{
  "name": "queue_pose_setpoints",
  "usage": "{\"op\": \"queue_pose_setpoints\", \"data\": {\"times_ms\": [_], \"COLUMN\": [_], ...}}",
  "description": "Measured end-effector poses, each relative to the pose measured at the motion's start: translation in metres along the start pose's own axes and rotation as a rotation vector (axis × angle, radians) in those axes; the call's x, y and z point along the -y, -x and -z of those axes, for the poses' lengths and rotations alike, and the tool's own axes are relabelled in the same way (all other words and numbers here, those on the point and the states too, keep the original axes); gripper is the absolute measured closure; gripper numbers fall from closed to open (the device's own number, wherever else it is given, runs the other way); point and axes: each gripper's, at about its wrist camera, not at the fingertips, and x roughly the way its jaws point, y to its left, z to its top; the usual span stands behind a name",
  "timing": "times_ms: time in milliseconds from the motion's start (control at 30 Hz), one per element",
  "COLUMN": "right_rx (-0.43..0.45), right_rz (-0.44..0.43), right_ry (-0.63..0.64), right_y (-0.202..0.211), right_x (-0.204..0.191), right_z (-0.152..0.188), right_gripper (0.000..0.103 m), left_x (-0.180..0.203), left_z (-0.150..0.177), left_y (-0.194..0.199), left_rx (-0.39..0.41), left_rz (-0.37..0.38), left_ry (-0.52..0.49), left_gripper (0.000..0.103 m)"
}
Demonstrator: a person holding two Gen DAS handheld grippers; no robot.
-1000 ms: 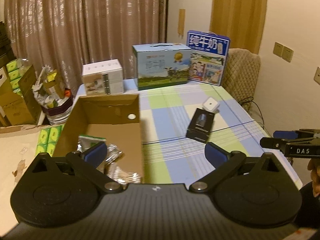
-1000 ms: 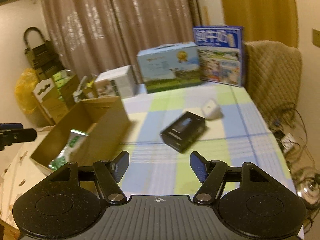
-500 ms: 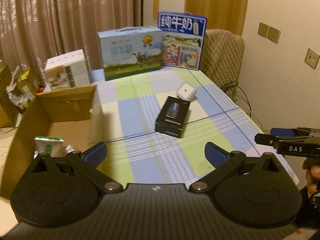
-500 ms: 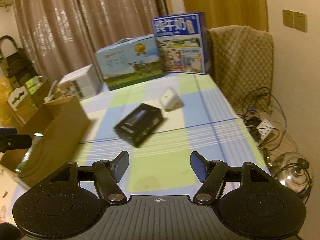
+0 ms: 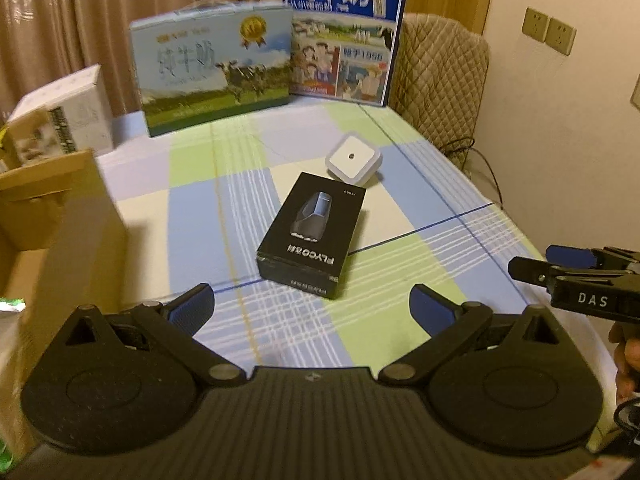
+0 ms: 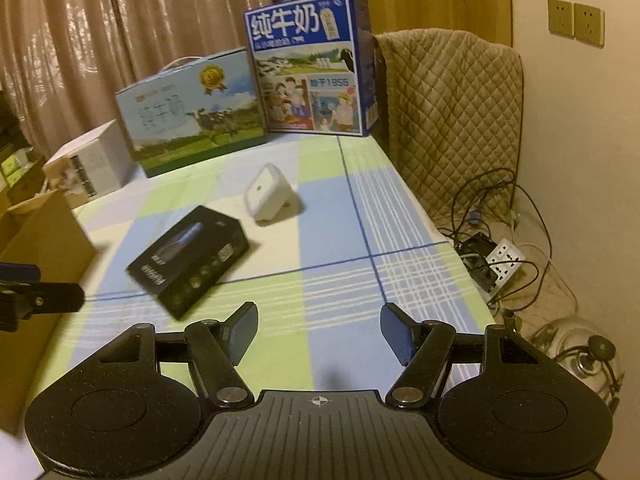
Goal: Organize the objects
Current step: 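Grasp the black gadget box with the left tool while the right tool grasps the white night light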
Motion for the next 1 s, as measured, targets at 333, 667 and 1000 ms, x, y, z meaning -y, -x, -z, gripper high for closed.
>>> {"op": "queue_pose_setpoints", "data": {"times_ms": [333,667,1000], "right_rx": [-0.019,-0.049,-0.024], "right_rz": [-0.002,0.064,0.038], "right_ry": [0.063,0.103,0.098], "right_y": [-0.06,-0.093,-0.09], "right_x": [0.002,0.018,0.014], "right_z": [-0.021,-0.026,-0.029], "right_gripper": [0.038,0.038,0.038], "left_x": [-0.005,-0.004,-0.012], "left_z": [-0.036,-0.053,-0.051], "left_y": [-0.09,-0.152,-0.143], "left_rx": [-0.089,-0.177,-0.176], "left_rz": [0.023,0.058,0.02], "left_ry": [-0.082,-0.141,-0.089], "left_gripper": [0.003,0.015,0.026]}}
